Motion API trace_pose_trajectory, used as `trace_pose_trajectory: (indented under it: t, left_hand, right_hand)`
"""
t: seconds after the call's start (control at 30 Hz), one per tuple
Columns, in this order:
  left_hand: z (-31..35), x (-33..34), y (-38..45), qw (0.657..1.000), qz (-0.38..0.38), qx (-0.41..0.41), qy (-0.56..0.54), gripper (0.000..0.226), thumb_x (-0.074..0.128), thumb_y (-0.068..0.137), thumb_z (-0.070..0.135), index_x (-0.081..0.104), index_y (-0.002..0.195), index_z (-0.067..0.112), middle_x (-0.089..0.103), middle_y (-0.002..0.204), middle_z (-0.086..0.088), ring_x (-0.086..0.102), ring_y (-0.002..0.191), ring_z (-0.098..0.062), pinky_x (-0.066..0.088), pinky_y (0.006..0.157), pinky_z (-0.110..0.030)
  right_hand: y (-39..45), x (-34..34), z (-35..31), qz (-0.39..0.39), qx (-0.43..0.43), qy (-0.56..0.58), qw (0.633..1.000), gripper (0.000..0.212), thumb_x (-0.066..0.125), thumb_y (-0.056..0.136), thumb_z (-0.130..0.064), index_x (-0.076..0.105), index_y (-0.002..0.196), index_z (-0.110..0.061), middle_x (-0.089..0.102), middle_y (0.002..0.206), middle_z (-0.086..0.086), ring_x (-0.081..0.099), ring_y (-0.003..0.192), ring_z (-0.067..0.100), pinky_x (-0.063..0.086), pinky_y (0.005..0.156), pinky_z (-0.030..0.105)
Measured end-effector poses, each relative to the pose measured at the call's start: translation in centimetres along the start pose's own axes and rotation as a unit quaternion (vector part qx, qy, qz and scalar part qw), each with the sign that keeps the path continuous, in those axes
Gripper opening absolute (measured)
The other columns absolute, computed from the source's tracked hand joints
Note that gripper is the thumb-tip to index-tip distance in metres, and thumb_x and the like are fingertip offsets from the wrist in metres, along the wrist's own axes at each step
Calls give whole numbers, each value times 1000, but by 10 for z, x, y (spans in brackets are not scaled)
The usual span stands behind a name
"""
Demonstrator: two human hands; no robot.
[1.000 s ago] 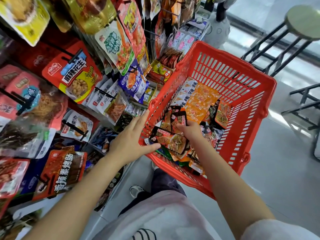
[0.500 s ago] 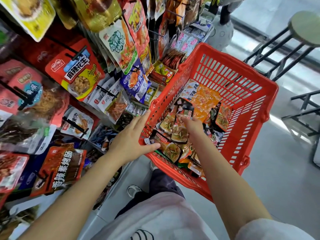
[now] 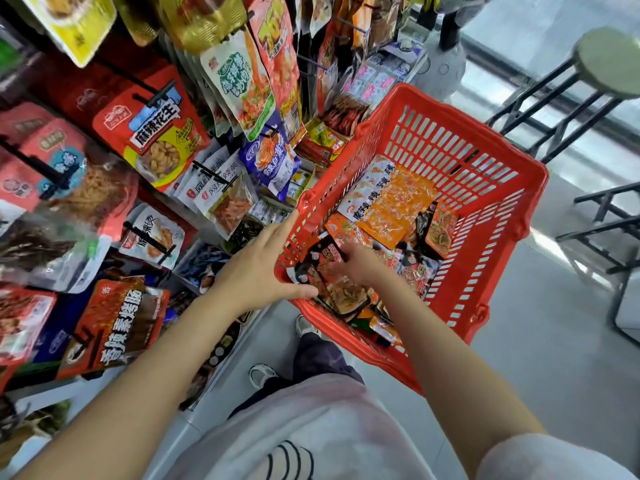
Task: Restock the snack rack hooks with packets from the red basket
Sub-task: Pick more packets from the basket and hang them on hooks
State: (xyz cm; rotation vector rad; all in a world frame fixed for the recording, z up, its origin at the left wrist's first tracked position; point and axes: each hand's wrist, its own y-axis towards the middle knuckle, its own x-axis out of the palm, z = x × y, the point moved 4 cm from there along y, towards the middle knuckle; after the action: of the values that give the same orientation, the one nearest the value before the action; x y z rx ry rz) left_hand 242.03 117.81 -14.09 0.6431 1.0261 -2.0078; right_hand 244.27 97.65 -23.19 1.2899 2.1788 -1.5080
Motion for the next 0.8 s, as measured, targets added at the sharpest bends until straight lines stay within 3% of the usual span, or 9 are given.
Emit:
trace_pose_trajectory:
  t: [0.07,0.13,0.27,0.37,0.43,0.5,0.57,0.63,0.8]
  left_hand:
    - [-2,1,1,1000,2,-4,-1,129,62,58,88,-23,150,54,11,164,10,36,144,-20,48,104,-49]
    - [-3,2,2,1000,5,-6,0,129,67,63,83,-21,152,51,12,164,10,36,144,-20,48,104,-50]
    - [-3,3,2,1000,8,-11,-3,128,69,65,80,-19,153,50,13,165,9,35,145,-20,47,105,-50]
    - [-2,3,3,1000,6,-12,3,128,69,65,80,-19,154,49,12,166,7,34,146,-21,45,107,-51]
    - [-2,3,2,1000,5,-11,-3,128,70,66,79,-17,155,48,13,165,7,35,145,-21,46,106,-50]
    - [-2,3,2,1000,6,-11,-10,128,67,63,82,-16,155,48,14,165,7,37,144,-20,48,104,-48]
    - [-2,3,2,1000,6,-14,-14,129,62,57,86,-16,154,51,14,165,7,37,143,-20,48,104,-49]
    - [-3,4,2,1000,8,-18,-17,129,61,55,90,-18,151,55,13,165,8,36,145,-21,47,105,-52]
    - [-6,5,2,1000,10,-22,-19,127,59,54,91,-20,147,60,10,166,10,32,148,-23,45,107,-56]
  right_hand:
    - [2,9,0,-7,-5,-20,1000,25,73,90,-32,60,93,-11,63,93,8,56,81,22,41,66,29]
    - [2,16,-2,-14,-6,-35,999,39,78,85,-35,45,70,-20,49,72,-1,45,63,13,33,52,26]
    - [2,31,-14,-44,-28,-146,988,41,74,88,-37,43,74,-14,40,69,0,45,69,20,33,54,30]
    - [1,23,-9,-42,-23,-104,993,40,73,89,-32,43,70,-13,43,67,0,46,64,19,30,49,28]
    - [0,2,5,-5,5,-8,1000,29,76,88,-26,52,79,-12,52,73,-1,48,61,11,33,48,21]
    - [-1,-19,21,37,38,103,993,22,75,90,-23,63,100,-7,67,94,7,61,70,13,49,56,22]
    - [-1,-31,31,66,58,124,988,56,76,89,-27,56,134,-1,62,130,17,65,107,29,56,87,37]
    - [0,-32,32,61,62,69,994,81,78,86,-34,39,148,0,45,150,20,48,133,36,42,107,44]
    - [-1,-1,20,20,37,47,998,96,80,84,-37,25,156,-9,33,159,17,39,142,35,37,112,44]
